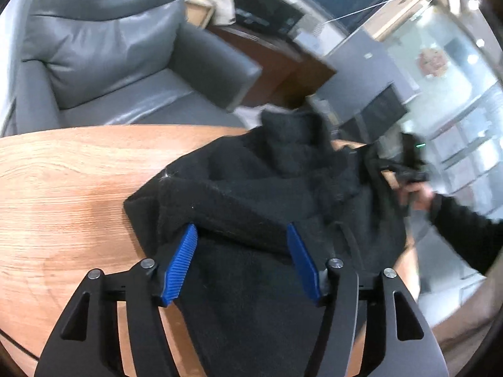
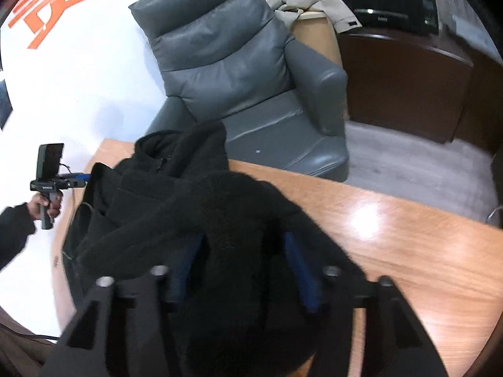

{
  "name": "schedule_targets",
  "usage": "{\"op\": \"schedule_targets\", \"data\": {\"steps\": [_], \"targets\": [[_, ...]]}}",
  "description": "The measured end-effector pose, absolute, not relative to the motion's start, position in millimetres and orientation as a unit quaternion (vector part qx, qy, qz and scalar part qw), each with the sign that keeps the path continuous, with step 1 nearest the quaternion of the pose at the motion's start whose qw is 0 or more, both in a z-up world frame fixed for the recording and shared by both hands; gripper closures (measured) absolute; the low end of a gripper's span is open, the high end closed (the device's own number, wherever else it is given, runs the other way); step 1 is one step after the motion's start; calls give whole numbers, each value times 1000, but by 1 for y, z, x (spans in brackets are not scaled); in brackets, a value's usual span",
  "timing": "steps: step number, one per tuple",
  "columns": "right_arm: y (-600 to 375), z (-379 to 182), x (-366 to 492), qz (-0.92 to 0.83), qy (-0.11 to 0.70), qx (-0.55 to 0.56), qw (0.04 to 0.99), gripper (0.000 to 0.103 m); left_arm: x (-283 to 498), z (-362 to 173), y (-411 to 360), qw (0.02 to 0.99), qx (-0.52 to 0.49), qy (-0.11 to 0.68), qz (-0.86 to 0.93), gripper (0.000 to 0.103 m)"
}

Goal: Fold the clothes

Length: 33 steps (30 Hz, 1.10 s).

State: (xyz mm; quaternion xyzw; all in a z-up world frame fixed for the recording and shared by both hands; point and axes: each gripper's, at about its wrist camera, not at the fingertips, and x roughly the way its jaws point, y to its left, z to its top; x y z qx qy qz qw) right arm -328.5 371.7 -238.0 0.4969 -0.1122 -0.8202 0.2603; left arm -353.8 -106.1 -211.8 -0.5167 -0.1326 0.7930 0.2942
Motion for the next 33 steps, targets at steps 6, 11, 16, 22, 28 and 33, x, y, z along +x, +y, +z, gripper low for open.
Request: {"op": "schedule_targets", "data": {"steps": [6, 11, 16, 22, 28, 33], "targets": [[377, -248, -327, -813, -144, 496, 269, 53, -352, -193, -148, 267, -475, -179, 819, 8], [374, -249, -329, -809, -157, 492, 280, 49, -379, -230, -146, 268, -525, -208, 781, 5], [374, -250, -329, -809, -159, 489, 284, 60, -386, -234, -124, 294, -516, -191, 781, 9], [378, -242, -322, -819, -160, 471, 285, 83, -384, -220, -108, 324, -506, -151, 785, 40], [382, -245, -321, -815, -183, 468, 289, 91, -386, -227, -114, 314, -517, -138, 784, 74], [384, -247, -320, -816, -185, 467, 285, 91, -384, -226, -121, 299, -514, -146, 791, 86]]}}
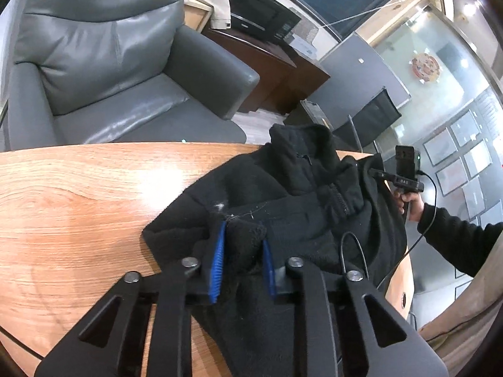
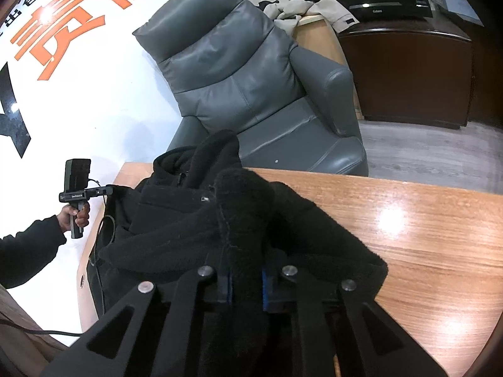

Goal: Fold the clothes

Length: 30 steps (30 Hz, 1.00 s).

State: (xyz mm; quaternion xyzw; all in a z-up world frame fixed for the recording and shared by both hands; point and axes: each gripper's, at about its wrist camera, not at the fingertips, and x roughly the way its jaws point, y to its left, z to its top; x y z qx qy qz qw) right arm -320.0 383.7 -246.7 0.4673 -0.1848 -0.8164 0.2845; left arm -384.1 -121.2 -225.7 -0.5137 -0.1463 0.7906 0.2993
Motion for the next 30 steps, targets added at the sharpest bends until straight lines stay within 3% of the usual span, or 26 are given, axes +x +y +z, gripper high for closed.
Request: {"op": "schedule_targets", "data": {"steps": [8, 11, 13, 16, 19, 22, 24, 30], "targets": [[402, -226, -307, -829, -238, 417, 286, 95, -370, -189, -157, 295, -417, -280, 813, 91], [427, -217, -297, -838, -291, 370, 274, 96, -377, -190, -161, 287, -404, -285, 820, 91], [433, -237, -302, -834, -278, 412, 242, 96, -391, -199, -160, 279, -414, -291, 816, 91], [431, -248, -306, -832, -255, 436, 231, 96, -397, -191, -146, 301, -399, -278, 820, 91], [438, -226, -296, -851, -271, 378, 245, 96, -394, -174, -139, 333, -360, -265, 831, 91], [448, -244, -299, -843, -263, 416, 218, 96, -404, -171, -133, 329, -367, -244, 835, 91], [451, -233, -292, -854, -268, 382, 231, 96, -415, -171, -121, 343, -370, -215, 836, 91], [463, -268, -288, -859, -263, 407, 165, 96, -474, -224, -86, 292, -432, -175, 835, 91]]}}
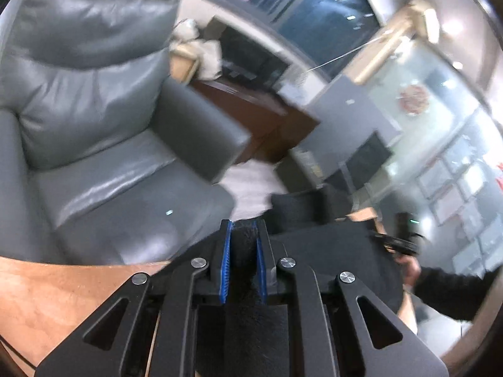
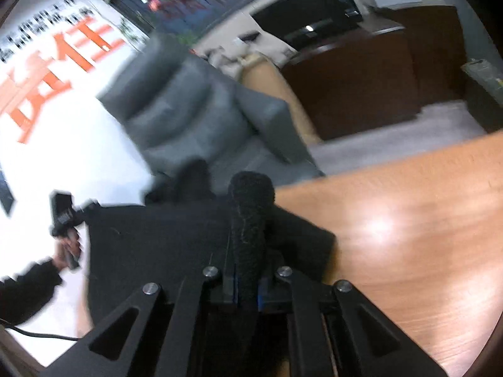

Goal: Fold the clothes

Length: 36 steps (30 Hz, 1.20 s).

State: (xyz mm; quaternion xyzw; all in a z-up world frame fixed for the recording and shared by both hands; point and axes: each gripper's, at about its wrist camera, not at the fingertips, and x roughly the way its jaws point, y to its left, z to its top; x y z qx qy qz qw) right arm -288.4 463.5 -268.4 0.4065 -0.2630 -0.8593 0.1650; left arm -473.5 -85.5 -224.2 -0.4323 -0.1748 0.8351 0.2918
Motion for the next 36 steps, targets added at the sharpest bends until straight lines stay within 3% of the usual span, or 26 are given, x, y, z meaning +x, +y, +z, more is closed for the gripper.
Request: {"op": "schedule_targets", "data": {"steps": [5, 12, 17, 27, 36], "targets": [[473, -277, -272, -869, -269, 395, 126, 95, -497, -268, -70, 249, -478, -148, 829, 90], [467, -281, -252, -863, -280, 406, 111, 96, -474, -273, -71, 241, -474, -132, 836, 90], [444, -281, -221, -853, -288, 417, 125, 96, -412, -275, -94, 229, -485, -136, 833, 90], [367, -262, -139, -813, -201, 507, 204, 97, -209, -269, -154, 176, -543, -140, 809, 90], [370, -197, -117, -847, -182, 444, 229, 96, -182, -198, -148, 236, -450, -142, 849, 91]]}}
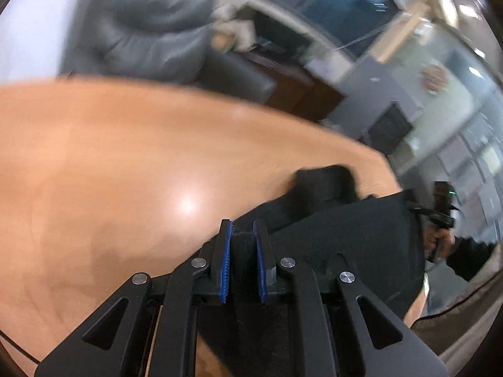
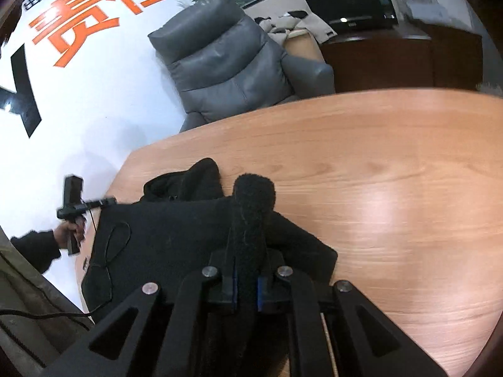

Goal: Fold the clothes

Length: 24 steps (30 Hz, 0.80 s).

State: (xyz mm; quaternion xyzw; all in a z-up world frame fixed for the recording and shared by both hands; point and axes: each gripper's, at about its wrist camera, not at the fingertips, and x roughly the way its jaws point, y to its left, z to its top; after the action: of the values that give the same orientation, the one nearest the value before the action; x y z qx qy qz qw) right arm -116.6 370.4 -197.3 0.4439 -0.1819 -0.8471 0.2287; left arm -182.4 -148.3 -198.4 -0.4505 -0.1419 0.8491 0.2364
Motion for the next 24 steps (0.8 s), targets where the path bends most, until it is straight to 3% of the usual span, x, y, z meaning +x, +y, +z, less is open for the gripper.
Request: {"op": "schedule_targets", "data": {"steps": [4, 7, 12, 17, 21, 24], "targets": [[378, -180, -112, -863, -189, 412, 225, 96, -196, -174, -121, 291, -407, -113, 858, 91], [377, -163, -110, -877, -182, 382, 228, 96, -213, -189, -119, 287, -409, -111, 859, 91], [399, -209, -124, -867, -166, 439, 168, 96, -248, -248, -117, 250, -459, -107, 846, 91], [408, -240, -125, -857, -167, 460, 158, 95, -249, -273, -119, 233, -487, -88, 837, 89], [414, -238, -125, -857, -167, 467, 139, 80, -245, -258, -122, 217, -478, -80, 847, 86], [422, -213, -119, -868, -144, 465, 96, 56, -230, -219, -128, 210, -452, -64, 864, 87]]}}
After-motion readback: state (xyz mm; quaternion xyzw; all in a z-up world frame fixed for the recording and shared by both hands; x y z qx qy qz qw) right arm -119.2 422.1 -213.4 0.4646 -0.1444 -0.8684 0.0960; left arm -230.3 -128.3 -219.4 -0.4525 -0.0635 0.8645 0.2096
